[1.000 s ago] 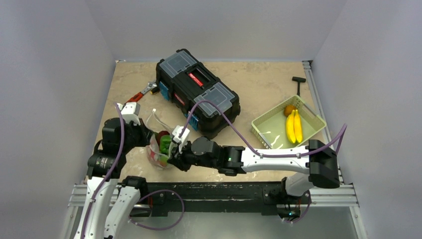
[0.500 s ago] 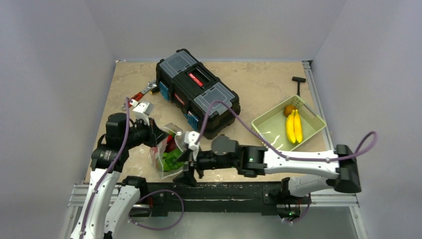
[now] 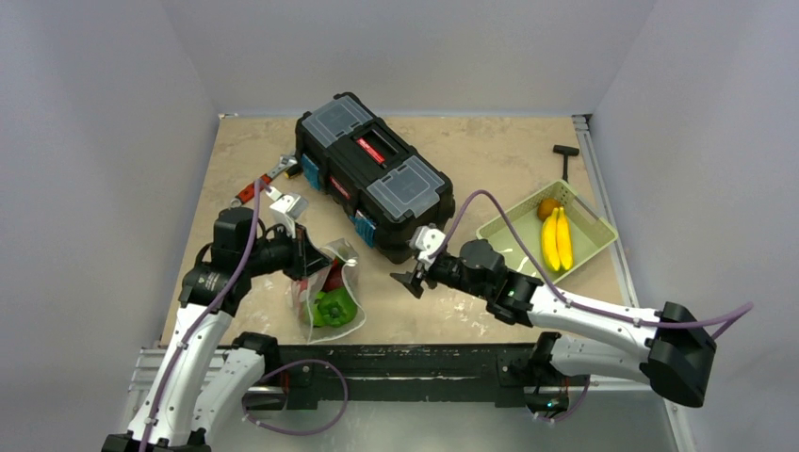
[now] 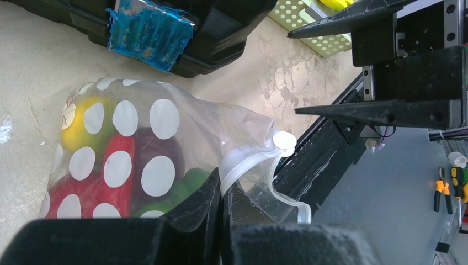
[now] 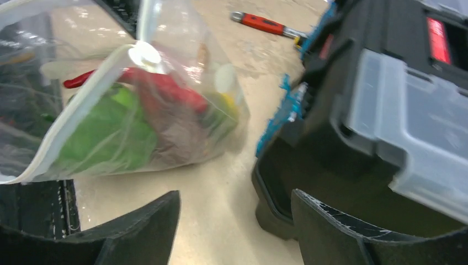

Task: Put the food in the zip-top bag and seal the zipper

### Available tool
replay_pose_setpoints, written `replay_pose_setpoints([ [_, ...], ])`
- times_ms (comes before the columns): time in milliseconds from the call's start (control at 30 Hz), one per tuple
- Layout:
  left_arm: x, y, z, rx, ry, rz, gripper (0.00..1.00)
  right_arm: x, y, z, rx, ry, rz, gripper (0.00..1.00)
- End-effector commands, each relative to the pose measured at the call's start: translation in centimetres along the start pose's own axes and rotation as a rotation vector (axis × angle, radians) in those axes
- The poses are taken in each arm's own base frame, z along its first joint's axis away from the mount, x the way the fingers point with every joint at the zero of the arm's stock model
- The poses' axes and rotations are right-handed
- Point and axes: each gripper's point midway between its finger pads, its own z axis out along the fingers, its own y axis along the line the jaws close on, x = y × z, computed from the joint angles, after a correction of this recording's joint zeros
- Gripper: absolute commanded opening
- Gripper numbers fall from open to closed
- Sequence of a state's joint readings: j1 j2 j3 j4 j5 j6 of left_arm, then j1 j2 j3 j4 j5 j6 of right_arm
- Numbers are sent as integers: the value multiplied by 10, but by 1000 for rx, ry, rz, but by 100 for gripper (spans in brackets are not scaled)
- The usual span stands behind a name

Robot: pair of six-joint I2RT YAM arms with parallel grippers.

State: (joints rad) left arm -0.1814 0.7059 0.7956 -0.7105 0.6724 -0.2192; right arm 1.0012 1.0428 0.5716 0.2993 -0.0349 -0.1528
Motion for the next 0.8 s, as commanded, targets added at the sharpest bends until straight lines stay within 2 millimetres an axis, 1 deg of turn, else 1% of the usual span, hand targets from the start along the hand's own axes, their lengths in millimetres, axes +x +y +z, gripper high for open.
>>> replay_pose_setpoints([
  [0, -9, -4, -1, 3, -47, 72, 0, -57, 13, 20, -116, -204, -214, 68],
  [33, -10, -4, -1, -1, -50, 78, 0, -62, 16, 27, -142, -196, -237, 64],
  [100, -10, -5, -2, -4, -57, 88, 0, -59, 24, 39, -184, -173, -270, 57],
  [133, -10, -6, -3, -4, -61, 94, 0, -58, 25, 42, -178, -171, -283, 57],
  [200, -10, -8, -5, -4, -69, 108, 0, -63, 32, 46, -178, -206, -306, 58],
  [333, -9, -7, -5, -30, -75, 126, 0, -67, 55, 54, -237, -230, -341, 58],
  [467, -8, -6, -4, -40, -66, 123, 0, -72, 71, 60, -228, -237, -393, 57],
  [533, -9, -6, -4, -45, -65, 124, 0, -75, 73, 61, -215, -242, -404, 56],
  [667, -7, -6, -4, -46, -62, 127, 0, -80, 63, 61, -148, -252, -397, 55],
  [767, -7, -6, -3, -50, -57, 127, 0, -84, 60, 58, -142, -243, -400, 56],
])
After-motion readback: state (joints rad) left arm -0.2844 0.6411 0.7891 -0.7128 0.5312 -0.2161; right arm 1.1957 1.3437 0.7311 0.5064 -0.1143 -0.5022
